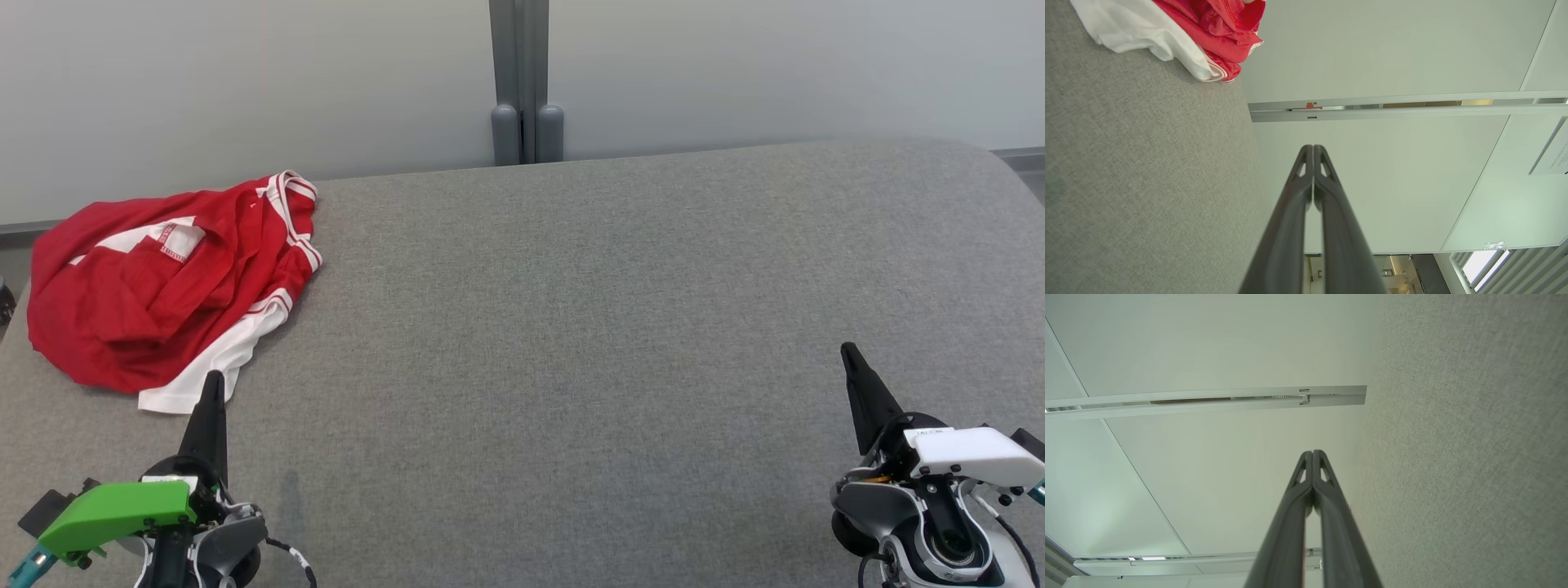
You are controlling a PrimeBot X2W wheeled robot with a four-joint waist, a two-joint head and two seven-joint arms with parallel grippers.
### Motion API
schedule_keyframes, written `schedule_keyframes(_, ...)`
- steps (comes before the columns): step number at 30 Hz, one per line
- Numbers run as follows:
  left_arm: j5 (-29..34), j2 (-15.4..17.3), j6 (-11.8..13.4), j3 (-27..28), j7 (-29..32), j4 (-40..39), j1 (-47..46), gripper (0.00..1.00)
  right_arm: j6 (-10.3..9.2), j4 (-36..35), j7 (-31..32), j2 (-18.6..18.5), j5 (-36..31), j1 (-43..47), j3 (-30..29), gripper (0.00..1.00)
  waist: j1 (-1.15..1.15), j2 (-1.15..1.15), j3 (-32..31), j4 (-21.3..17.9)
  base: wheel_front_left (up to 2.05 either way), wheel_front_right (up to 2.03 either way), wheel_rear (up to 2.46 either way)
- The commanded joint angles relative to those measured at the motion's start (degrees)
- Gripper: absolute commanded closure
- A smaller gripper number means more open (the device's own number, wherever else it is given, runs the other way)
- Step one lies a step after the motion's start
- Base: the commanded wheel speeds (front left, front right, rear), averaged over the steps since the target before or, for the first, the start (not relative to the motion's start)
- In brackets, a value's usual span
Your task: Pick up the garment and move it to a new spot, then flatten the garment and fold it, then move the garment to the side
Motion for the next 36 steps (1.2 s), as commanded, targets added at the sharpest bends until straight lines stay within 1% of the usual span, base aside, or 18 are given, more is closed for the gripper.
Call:
schedule_keyframes(1, 0.45, 0.14, -0.30, 0.12, 0.21, -0.06, -0.73, 1.00, 0.04, -0.17, 0.27, -0.24, 0.27, -0.71, -0.06, 1.00, 0.00, 0.00, 0.00, 0.00, 0.00, 0.00, 0.00)
schedule_keyframes(3, 0.45, 0.14, -0.30, 0.12, 0.21, -0.06, -0.73, 1.00, 0.05, -0.17, 0.27, -0.24, 0.27, -0.71, -0.06, 1.00, 0.00, 0.00, 0.00, 0.00, 0.00, 0.00, 0.00)
schedule_keyframes(4, 0.00, 0.00, 0.00, 0.00, 0.00, 0.00, 0.00, 0.00, 0.00, 0.00, 0.00, 0.00, 0.00, 0.00, 0.00, 0.00, 0.00, 0.00, 0.00, 0.00, 0.00, 0.00, 0.00)
schedule_keyframes(8, -0.01, -0.44, 0.09, -0.22, -0.09, 1.84, 1.45, 0.00, -0.01, 1.80, -0.09, 0.48, -0.02, 1.62, 0.15, 0.00, 0.00, 0.00, 0.00, 0.00, 0.00, 0.00, 0.00)
schedule_keyframes(19, 2.34, -0.37, -0.06, -3.11, -3.13, 1.09, 2.13, 0.00, 0.00, 0.99, -3.13, 0.41, -1.81, 2.80, 1.19, 0.00, 0.00, 0.00, -0.12, 0.02, 0.00, 0.00, 0.00)
schedule_keyframes(24, 5.80, -0.33, 0.50, -3.96, -4.47, 0.10, 2.14, 0.00, 0.00, 0.35, -4.48, 0.36, -4.78, 3.05, 1.14, 0.00, 0.00, 0.00, -0.21, 0.04, 0.00, 0.00, 0.00)
schedule_keyframes(36, 17.67, -0.23, 3.75, -7.37, -7.35, -3.74, 2.26, 0.00, 0.00, -2.81, -7.34, 0.25, -16.59, 3.93, 0.95, 0.00, 0.00, 0.00, -0.45, 0.07, 0.00, 0.00, 0.00)
